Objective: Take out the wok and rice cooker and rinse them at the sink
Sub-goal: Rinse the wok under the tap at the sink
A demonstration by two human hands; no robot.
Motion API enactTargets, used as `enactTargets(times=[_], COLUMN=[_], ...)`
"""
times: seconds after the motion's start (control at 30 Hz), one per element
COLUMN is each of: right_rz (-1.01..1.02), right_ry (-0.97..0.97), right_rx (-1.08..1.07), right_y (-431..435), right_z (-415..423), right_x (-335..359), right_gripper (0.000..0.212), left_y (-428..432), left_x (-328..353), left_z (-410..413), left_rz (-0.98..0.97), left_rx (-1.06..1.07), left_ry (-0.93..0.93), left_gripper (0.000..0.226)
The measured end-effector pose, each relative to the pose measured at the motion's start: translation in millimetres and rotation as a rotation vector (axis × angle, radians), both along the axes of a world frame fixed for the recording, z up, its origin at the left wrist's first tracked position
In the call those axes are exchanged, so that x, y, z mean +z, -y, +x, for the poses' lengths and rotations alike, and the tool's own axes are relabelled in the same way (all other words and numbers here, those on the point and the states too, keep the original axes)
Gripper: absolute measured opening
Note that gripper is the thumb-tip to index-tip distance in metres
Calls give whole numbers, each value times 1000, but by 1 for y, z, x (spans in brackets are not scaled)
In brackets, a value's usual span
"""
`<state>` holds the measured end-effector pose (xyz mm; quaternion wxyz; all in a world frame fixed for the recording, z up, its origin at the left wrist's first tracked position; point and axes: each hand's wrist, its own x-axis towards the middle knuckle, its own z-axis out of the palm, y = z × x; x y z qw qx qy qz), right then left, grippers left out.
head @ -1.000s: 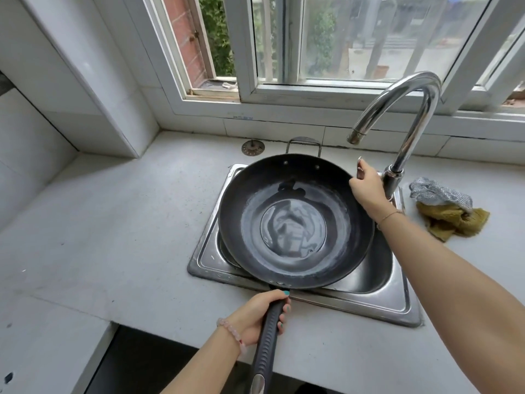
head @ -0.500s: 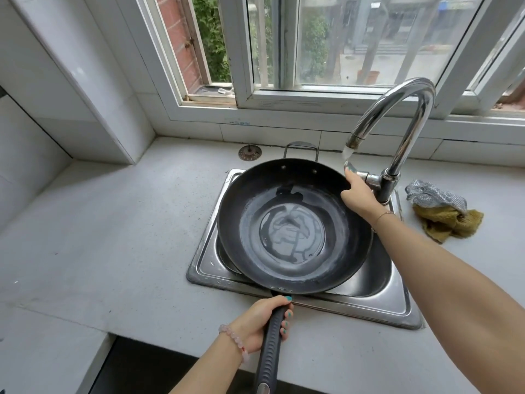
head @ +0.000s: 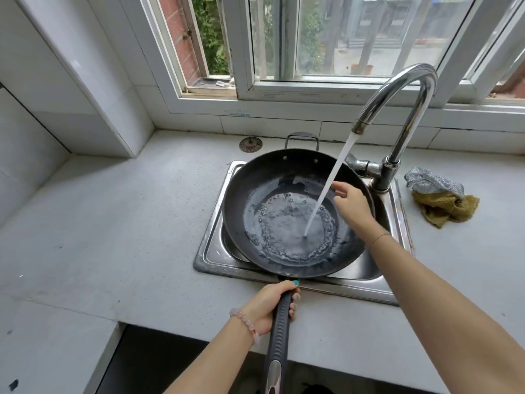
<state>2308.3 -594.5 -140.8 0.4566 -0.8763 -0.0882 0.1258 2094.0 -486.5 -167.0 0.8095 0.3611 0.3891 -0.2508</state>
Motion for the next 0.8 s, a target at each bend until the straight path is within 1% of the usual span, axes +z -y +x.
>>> enactTargets(times=[0.1, 0.27, 0.37, 0.5, 0.57, 0.6, 0.67, 0.7, 0.8], right_rz=[163, 393, 438, 463, 496, 522, 554, 566, 665], right_ry=[-28, -136, -252, -376, -467, -519, -612, -654, -805], right_rx=[-93, -288, -360, -428, -437, -413, -329, -296, -287], right_y=[7, 24, 26, 18, 10, 6, -6, -12, -29], right_z=[-47, -130, -168, -196, -203, -205, -208, -209, -206], right_x=[4, 3, -12, -30, -32, -34, -34, -35, -37], right_gripper=[41, 35, 28, 22, 20, 17, 4, 2, 16], left_y=[-1, 1, 4, 7, 7, 7, 8, 8, 10], left_x=[-1, -5, -7, -11, -12, -12, -12, -11, -10], left_z=[-2, -17, -27, -38, -45, -48, -56, -60, -67], left_rz=[-9, -25, -20, -37, -27, -18, -1, 1, 1], left_rx=[4, -17, -51, -77, -93, -102, -122, -132, -120], left_ry=[22, 72, 84, 111, 133, 144, 162, 171, 173], left_gripper=[21, 20, 17, 23, 26, 26, 25, 24, 22])
